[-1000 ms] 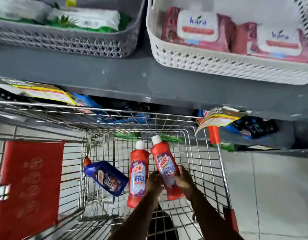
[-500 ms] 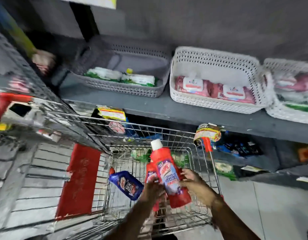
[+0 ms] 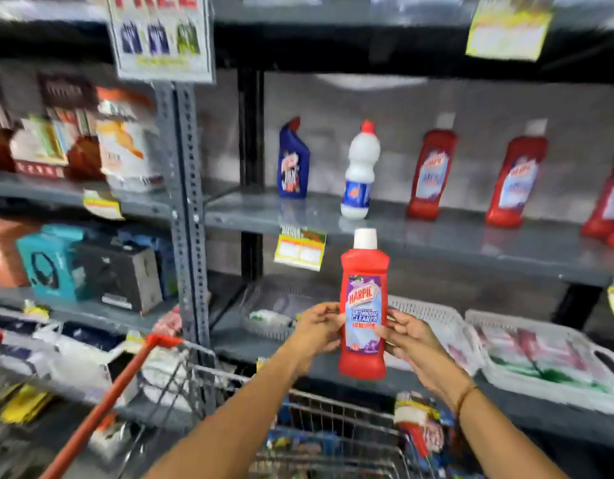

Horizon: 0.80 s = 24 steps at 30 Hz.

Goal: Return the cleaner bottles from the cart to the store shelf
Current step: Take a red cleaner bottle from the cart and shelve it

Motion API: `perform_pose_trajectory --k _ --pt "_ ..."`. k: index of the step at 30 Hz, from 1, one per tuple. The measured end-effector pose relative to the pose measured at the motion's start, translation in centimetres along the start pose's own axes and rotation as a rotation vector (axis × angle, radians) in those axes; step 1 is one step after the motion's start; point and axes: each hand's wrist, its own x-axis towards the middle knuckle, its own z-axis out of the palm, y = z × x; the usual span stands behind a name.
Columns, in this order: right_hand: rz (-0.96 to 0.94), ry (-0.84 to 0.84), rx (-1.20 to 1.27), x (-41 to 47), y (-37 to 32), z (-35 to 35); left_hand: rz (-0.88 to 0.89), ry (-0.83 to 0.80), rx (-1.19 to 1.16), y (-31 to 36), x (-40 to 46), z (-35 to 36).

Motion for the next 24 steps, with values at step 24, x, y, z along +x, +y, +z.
perform_pose_trajectory --k 24 --pt "-0.456 0.206 -0.035 1.3 -20.3 -1.6 0.450 -0.148 0.048 21.9 3.8 5.4"
